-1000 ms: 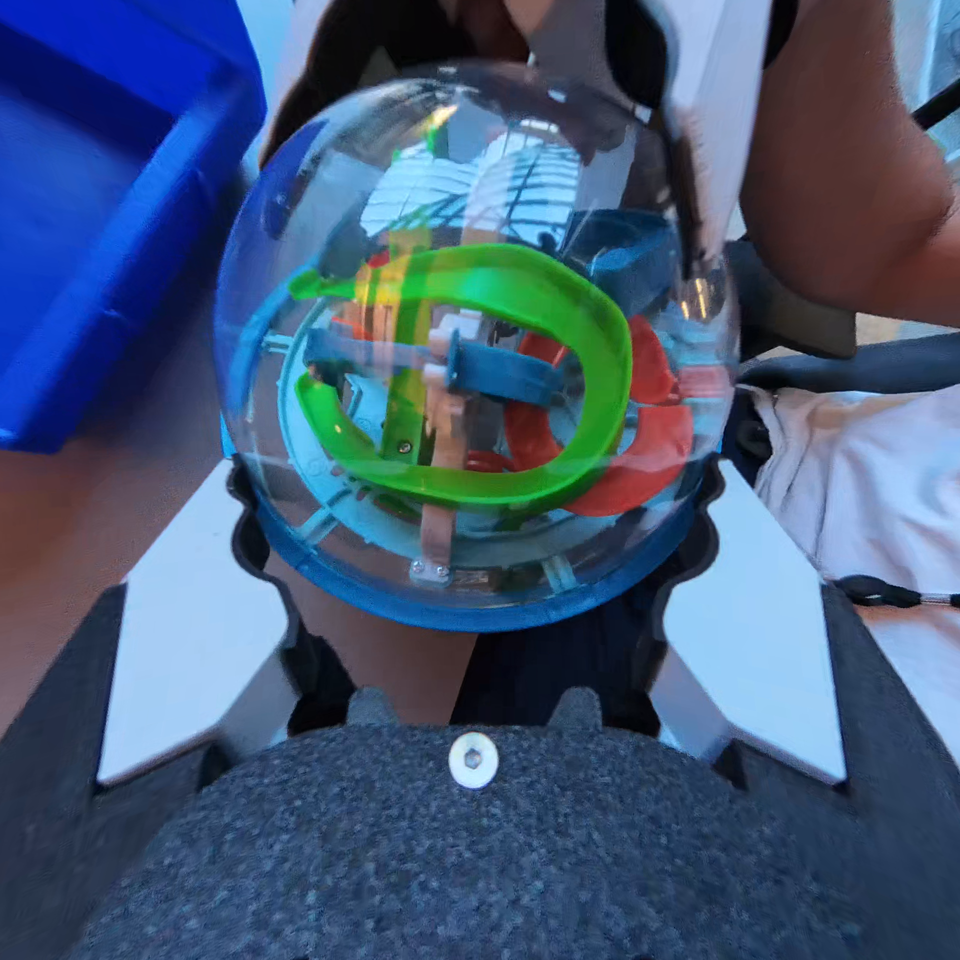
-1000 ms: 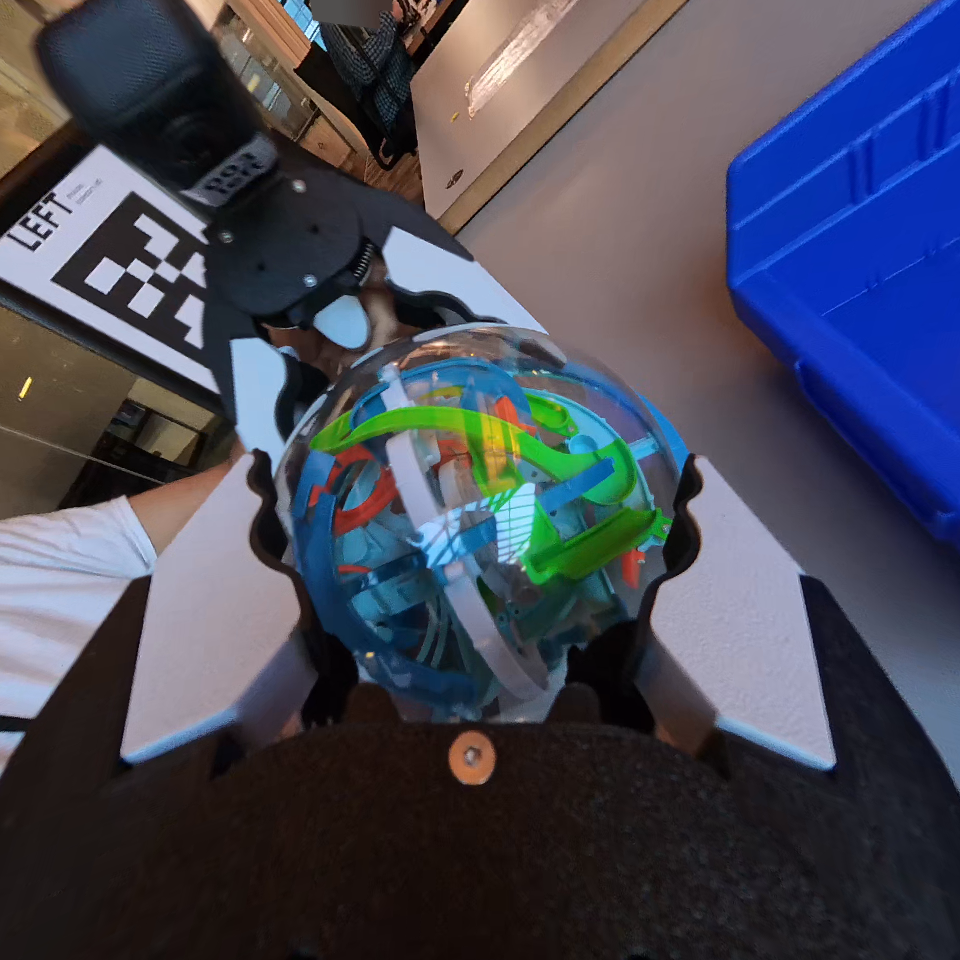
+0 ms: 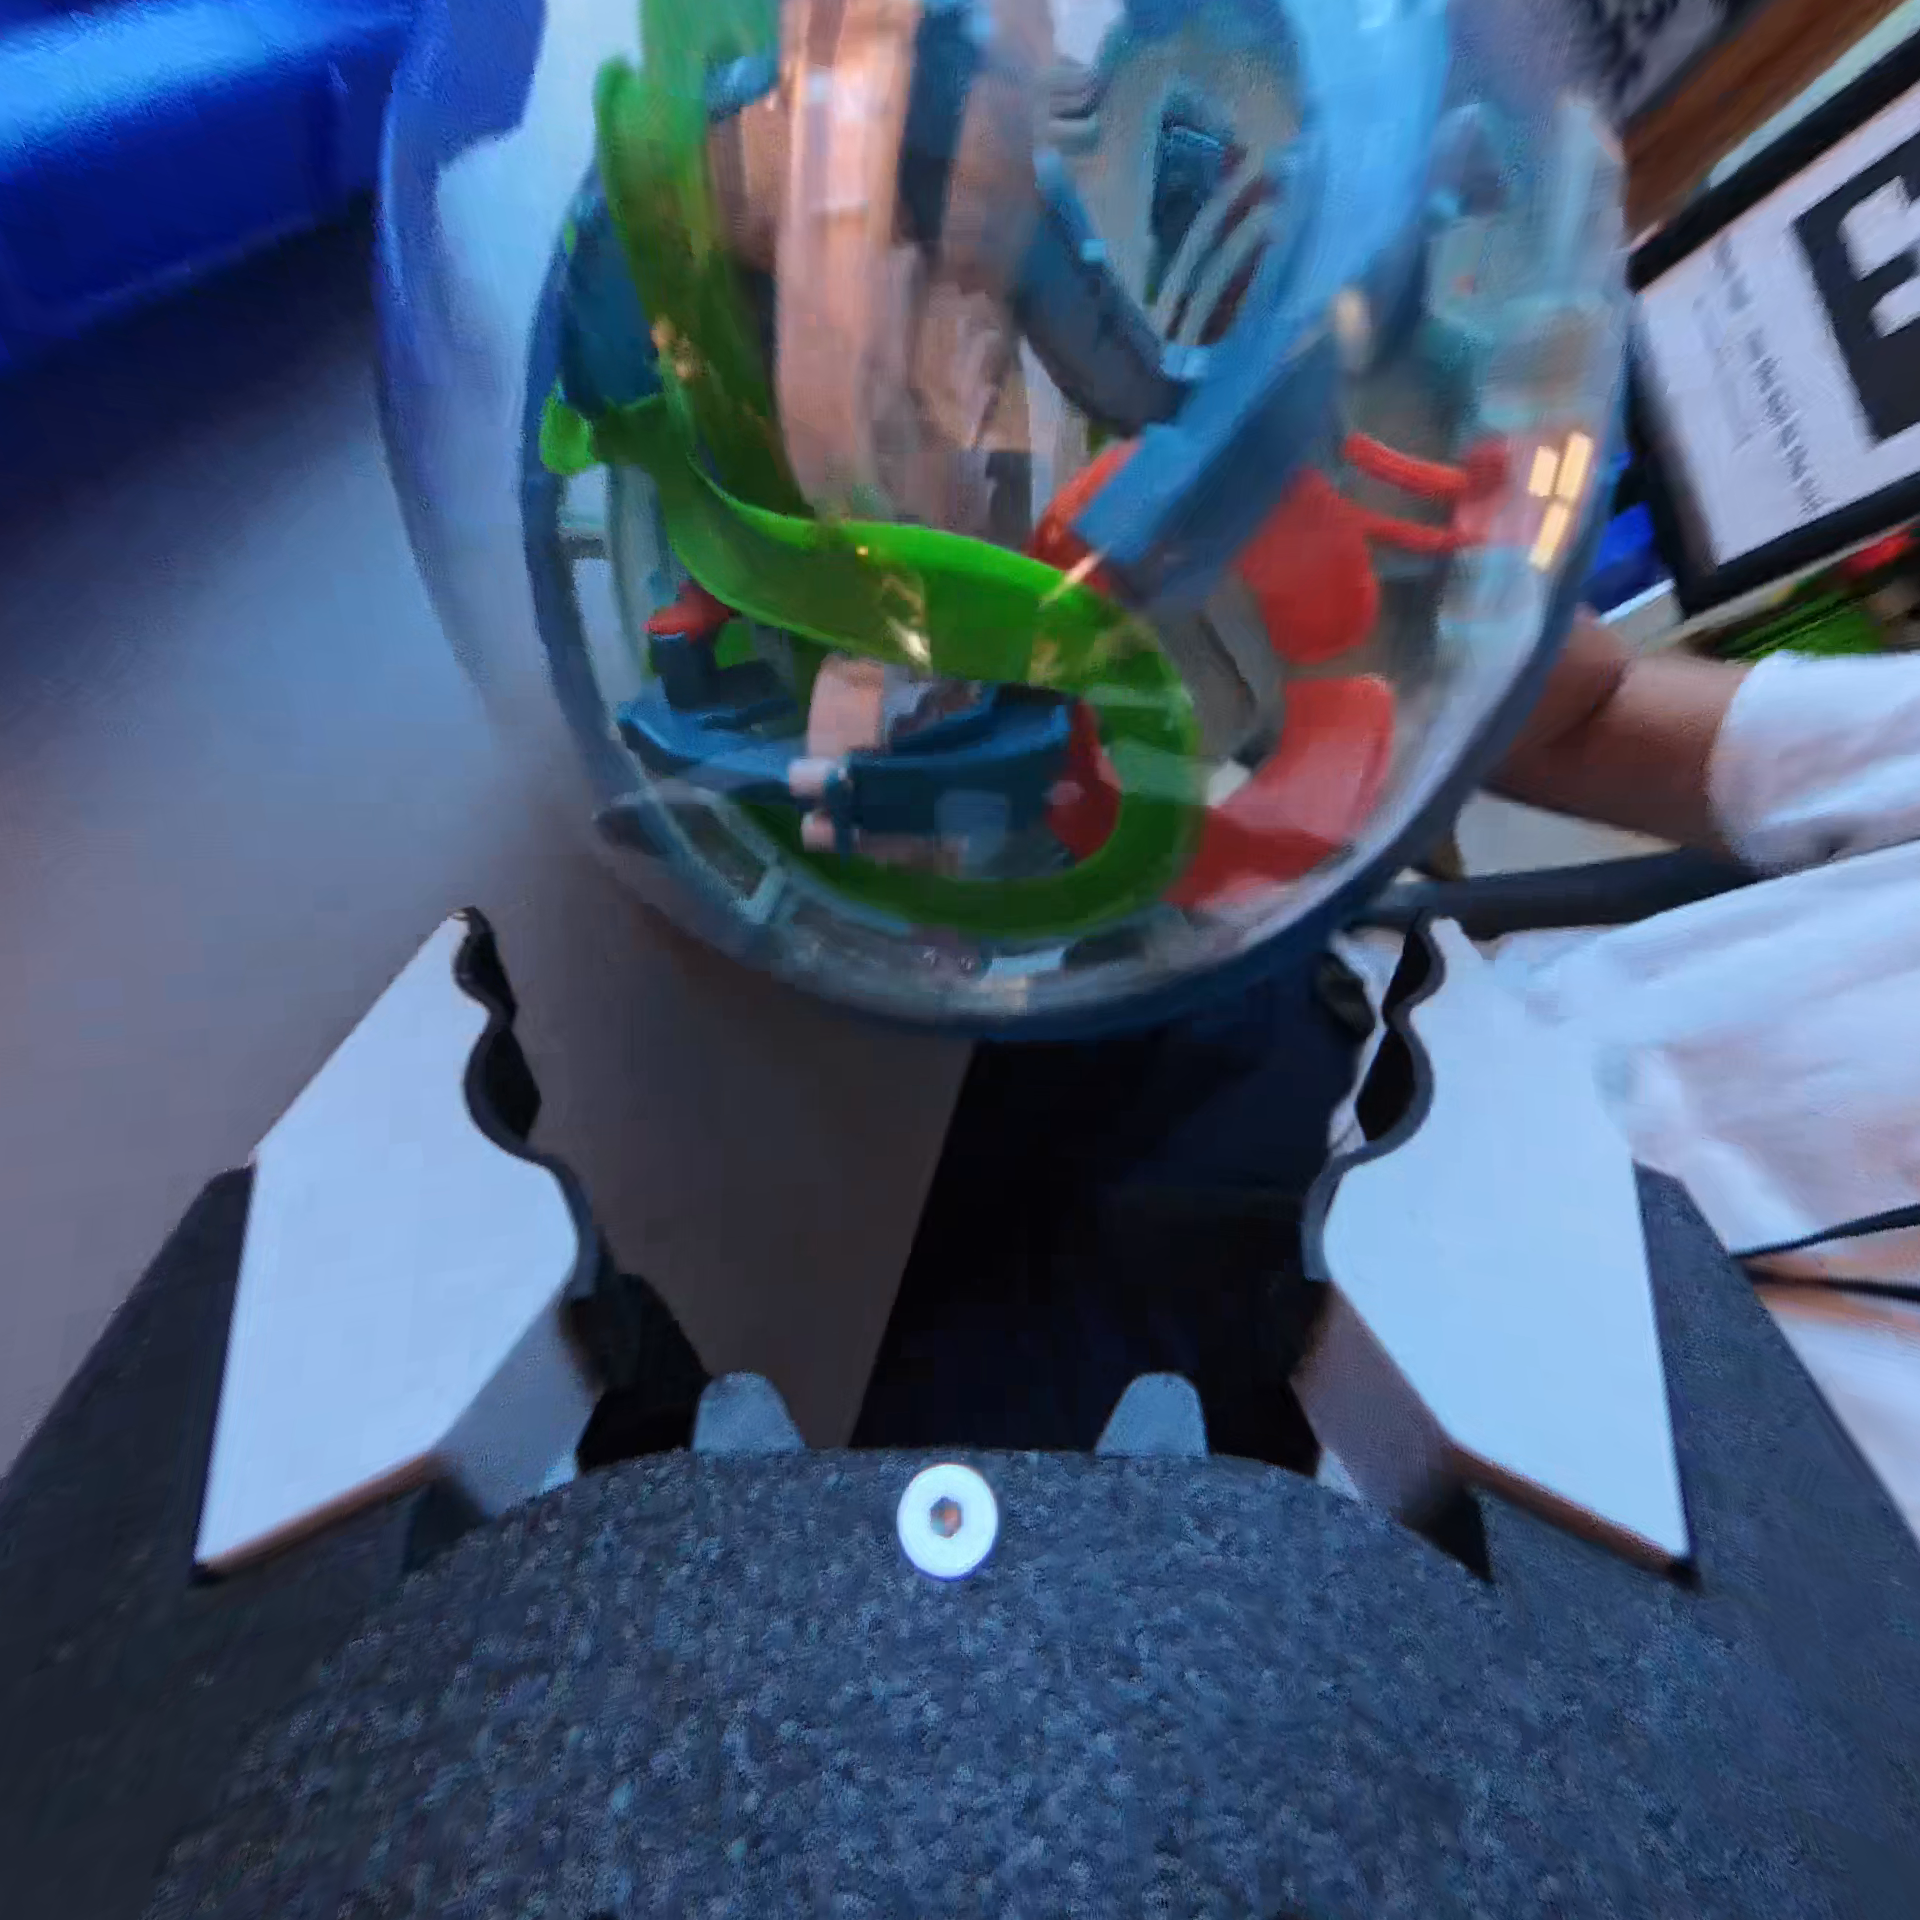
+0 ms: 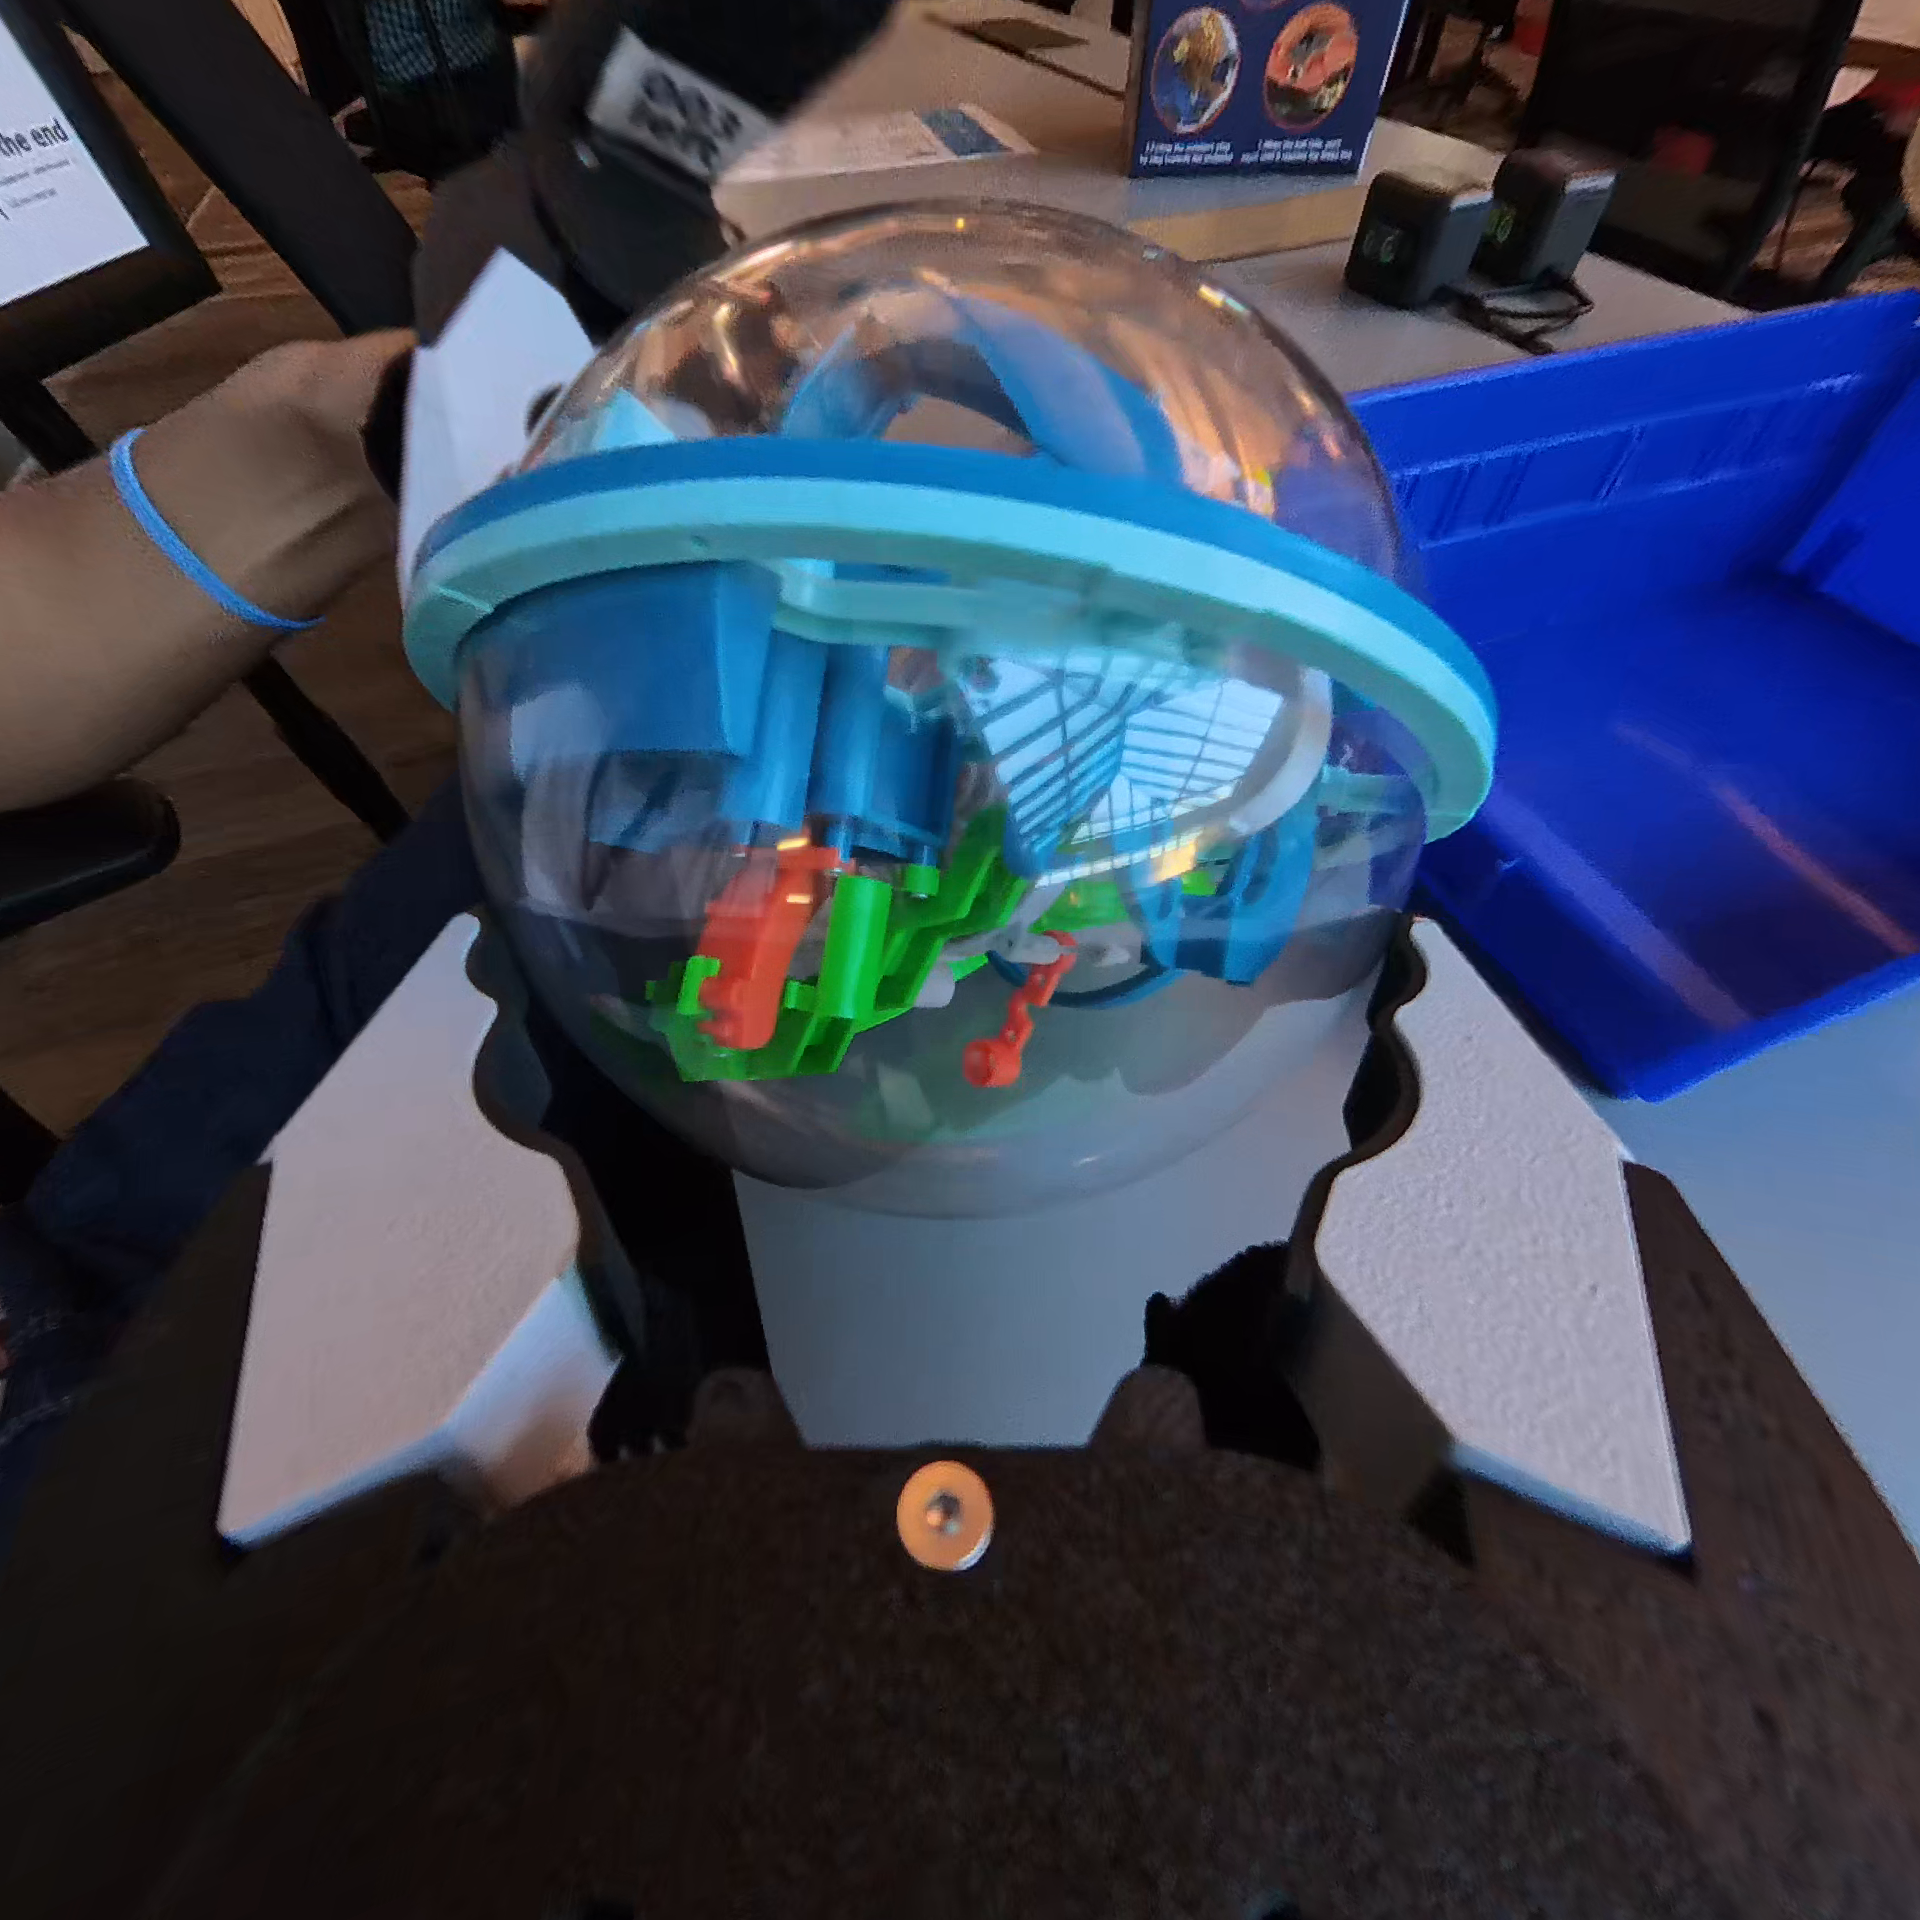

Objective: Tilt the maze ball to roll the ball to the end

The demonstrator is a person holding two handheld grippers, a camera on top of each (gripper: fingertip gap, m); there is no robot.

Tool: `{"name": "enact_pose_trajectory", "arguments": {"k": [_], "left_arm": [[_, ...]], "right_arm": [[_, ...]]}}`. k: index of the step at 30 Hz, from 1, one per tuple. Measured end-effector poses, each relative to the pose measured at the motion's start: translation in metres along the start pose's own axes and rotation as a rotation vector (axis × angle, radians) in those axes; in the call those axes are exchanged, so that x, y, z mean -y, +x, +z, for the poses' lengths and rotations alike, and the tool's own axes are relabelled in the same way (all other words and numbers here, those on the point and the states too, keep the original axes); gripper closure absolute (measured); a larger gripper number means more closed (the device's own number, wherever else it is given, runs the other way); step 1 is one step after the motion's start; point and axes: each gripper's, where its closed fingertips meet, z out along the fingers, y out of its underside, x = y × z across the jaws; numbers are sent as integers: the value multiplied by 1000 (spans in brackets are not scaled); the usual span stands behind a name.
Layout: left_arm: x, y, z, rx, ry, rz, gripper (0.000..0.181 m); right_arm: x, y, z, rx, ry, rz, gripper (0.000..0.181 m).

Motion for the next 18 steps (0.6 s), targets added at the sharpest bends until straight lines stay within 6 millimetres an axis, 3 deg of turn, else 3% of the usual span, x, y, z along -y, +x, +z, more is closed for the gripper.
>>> {"name": "enact_pose_trajectory", "arguments": {"k": [1, 4, 6, 7, 10, 18], "left_arm": [[3, -2, -9, 23, -1, 41, 23], [21, -7, -26, 36, 20, 144, 23], [33, -2, -27, -38, 48, 175, 27], [33, 0, -24, -77, 36, 176, 39], [22, -10, -15, -52, -4, 204, 46], [8, -7, -8, -79, 18, 194, 43]], "right_arm": [[1, 1, 1, 12, -11, 10, 28], [5, 2, 6, 56, -32, -12, 27], [8, 1, 9, 84, -57, -47, 27], [8, 1, 10, 95, -75, -60, 27], [7, 3, 11, 122, -87, -69, 27], [11, -4, 11, 134, -15, -157, 27]]}}
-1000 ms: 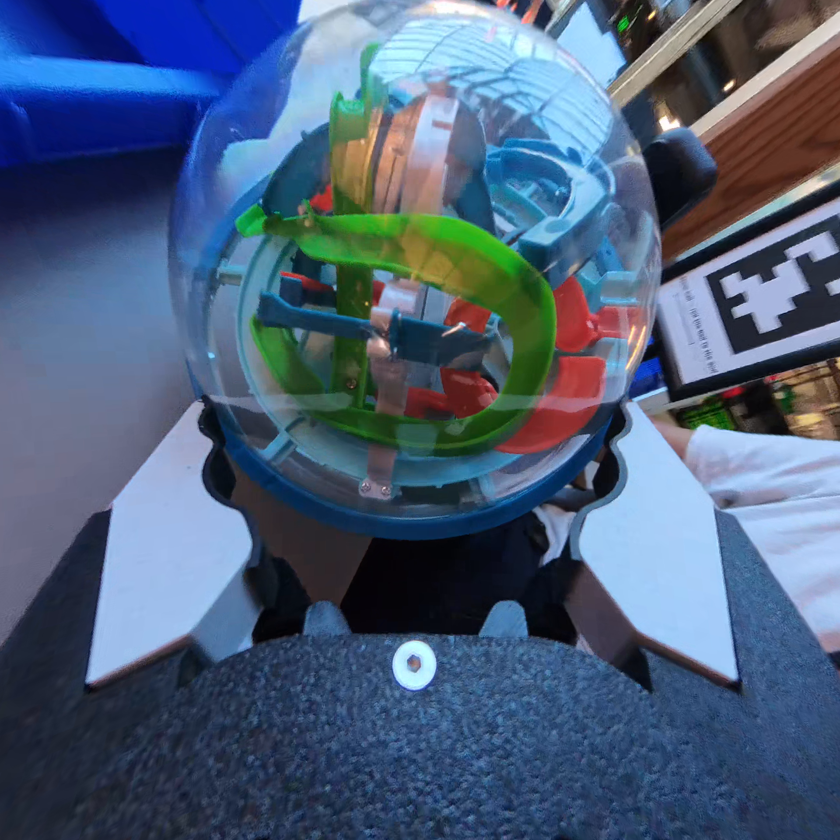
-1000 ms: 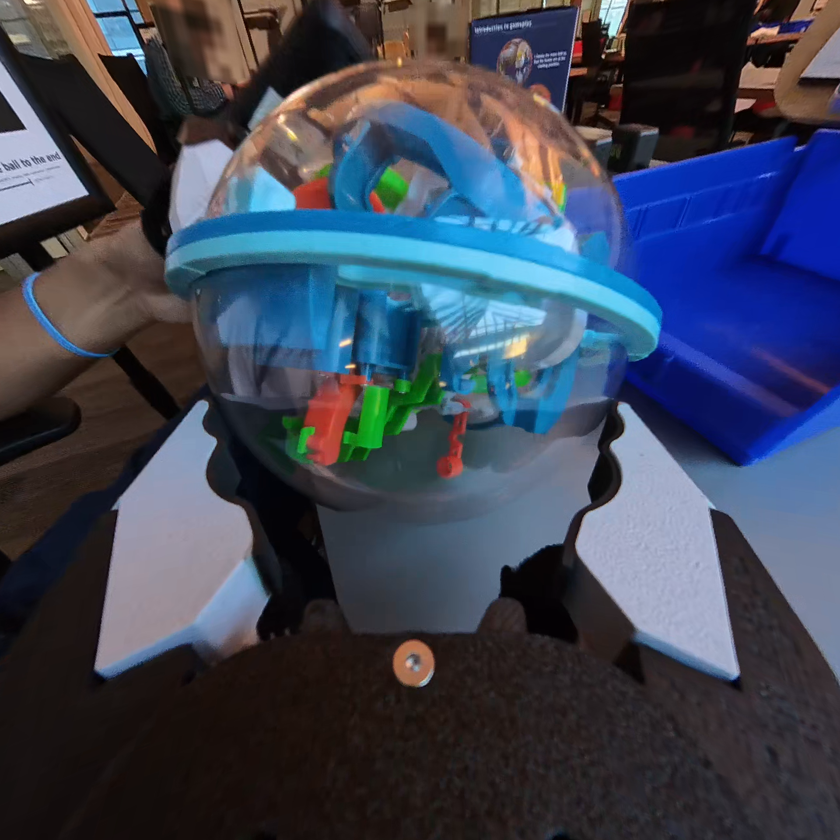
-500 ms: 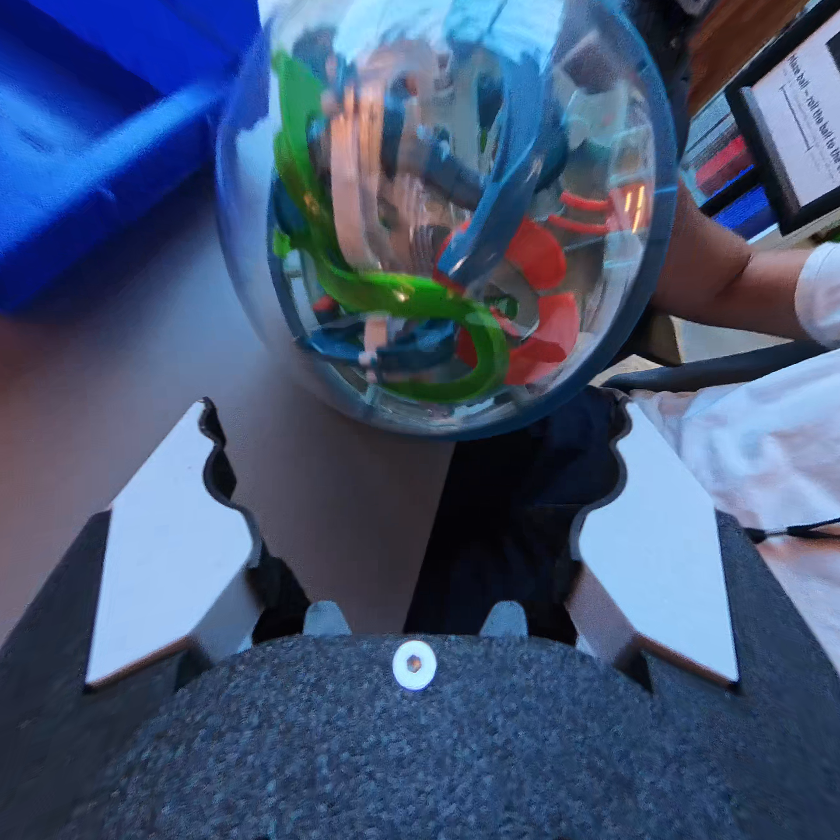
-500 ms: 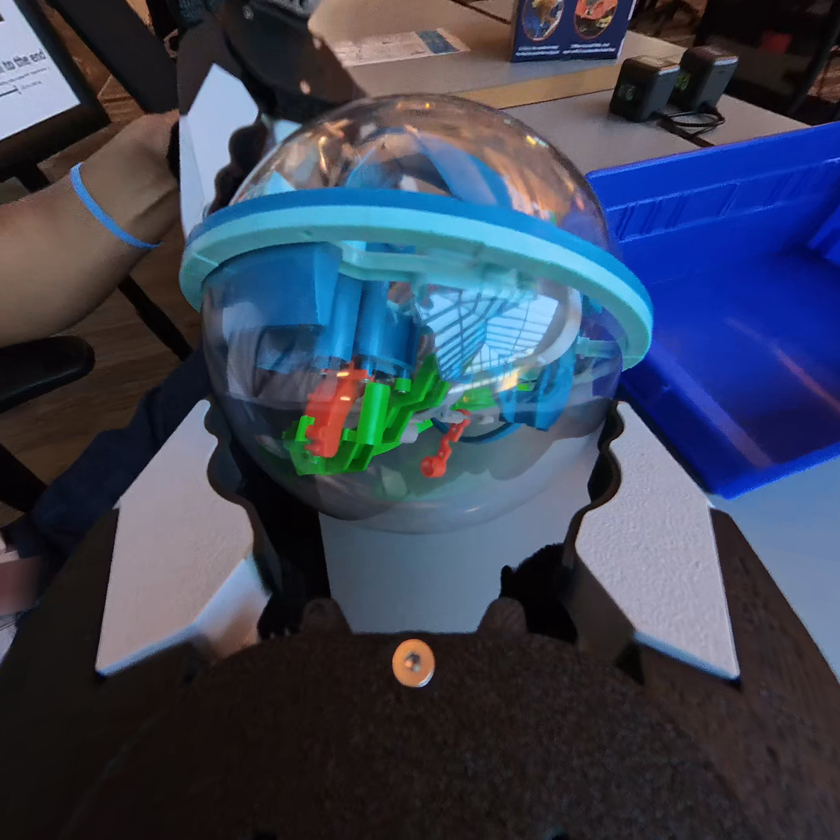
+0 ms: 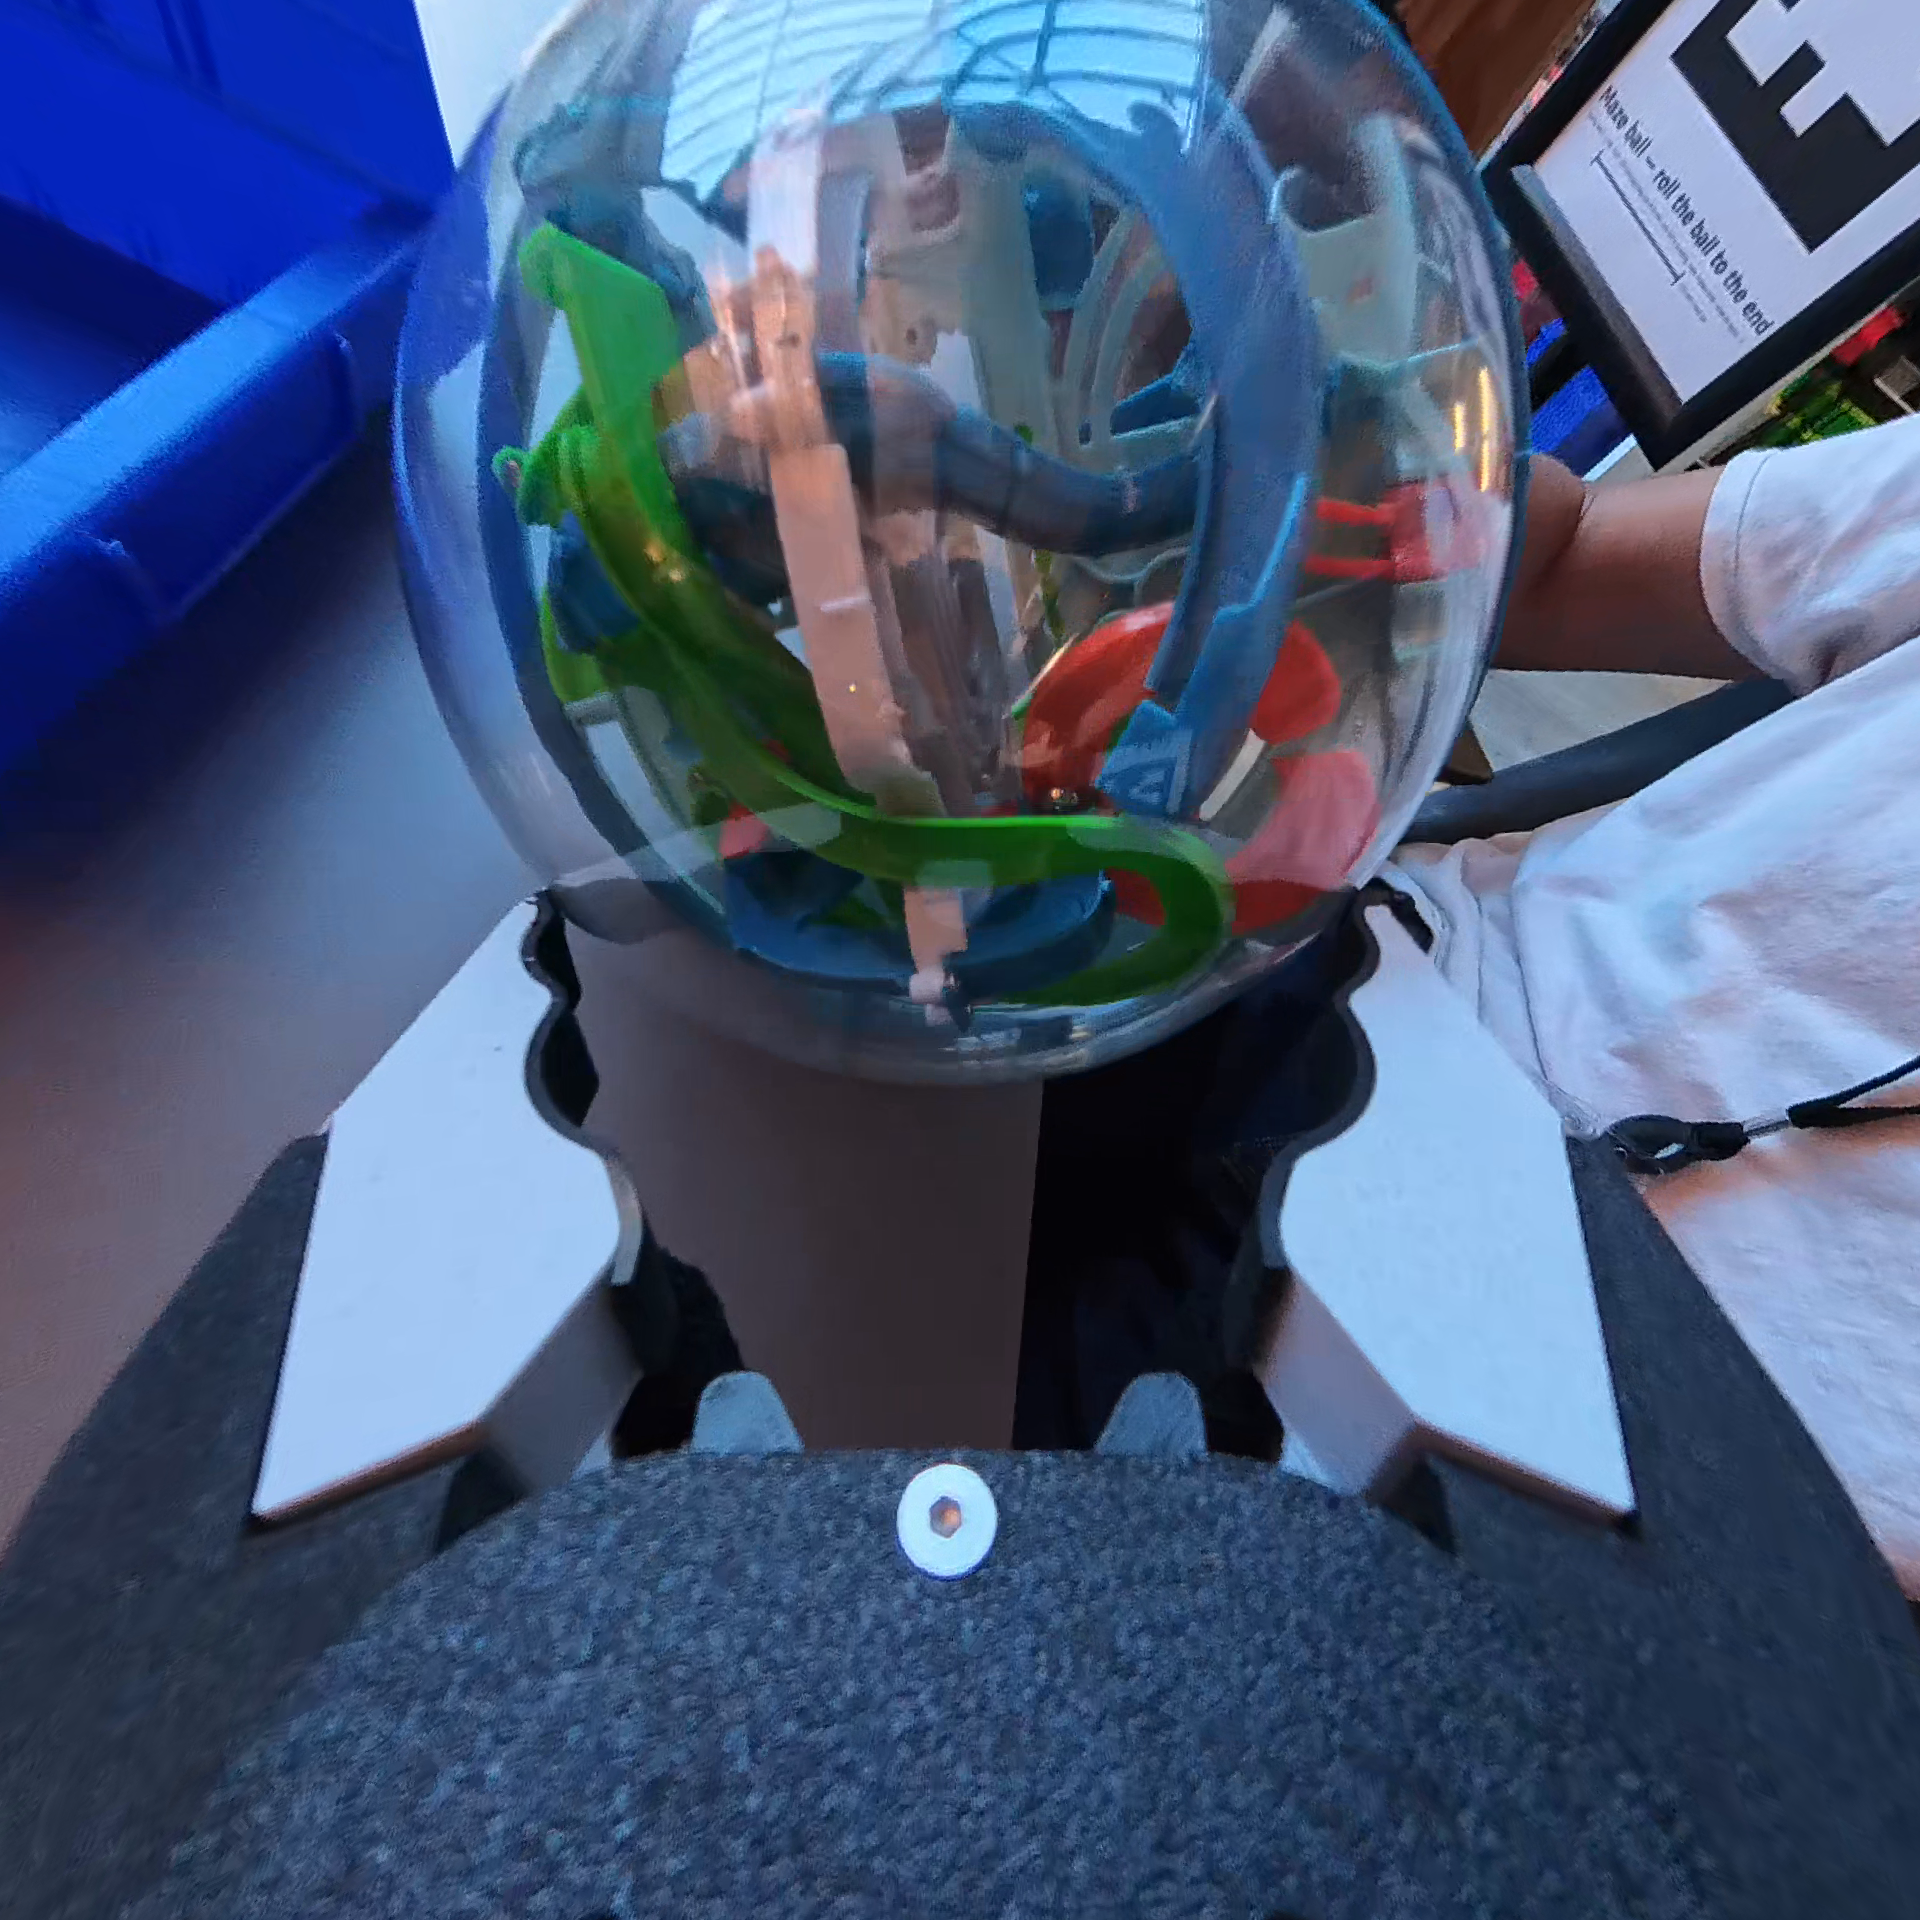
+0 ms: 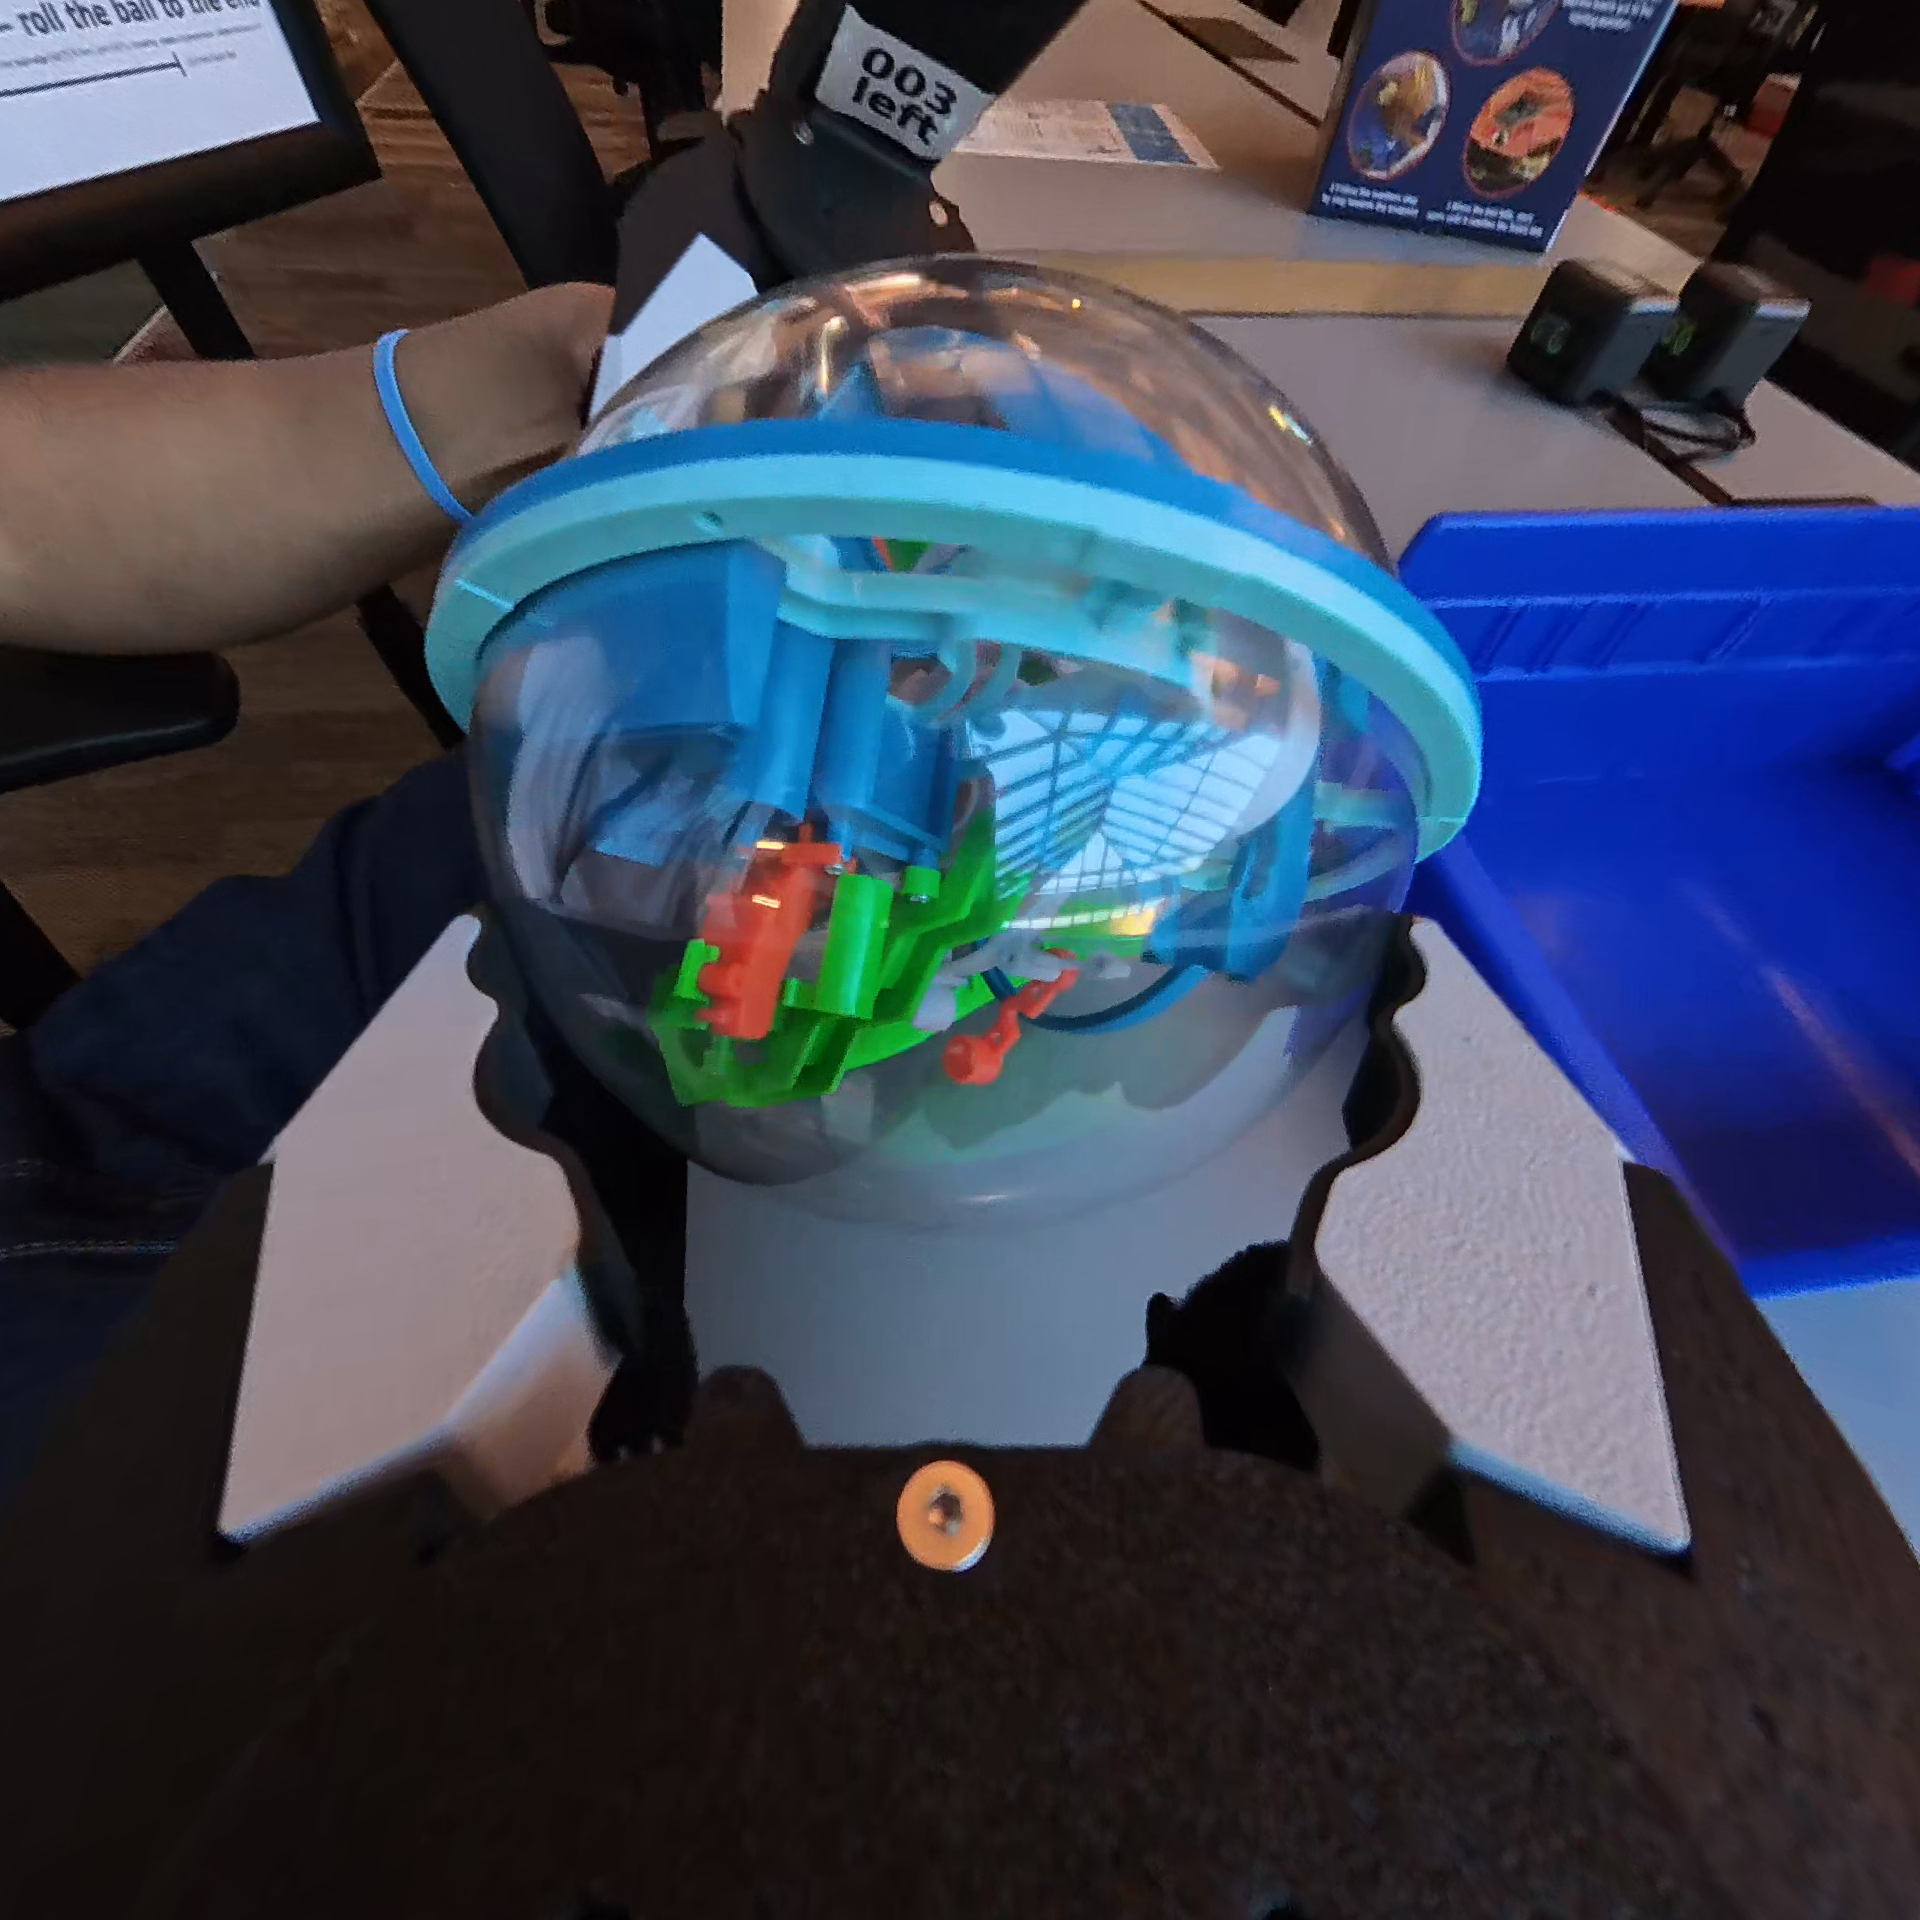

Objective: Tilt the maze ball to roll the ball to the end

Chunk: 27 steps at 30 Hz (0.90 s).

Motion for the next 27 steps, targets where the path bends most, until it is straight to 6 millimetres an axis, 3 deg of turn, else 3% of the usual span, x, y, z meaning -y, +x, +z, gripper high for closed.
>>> {"name": "enact_pose_trajectory", "arguments": {"k": [18, 27], "left_arm": [[-32, 4, -21, -56, -22, -108, 50], [-28, -3, -17, -5, -4, -116, 46]], "right_arm": [[37, -1, 30, 135, 7, -55, 27], [38, 16, 31, 167, 81, 93, 28]]}}
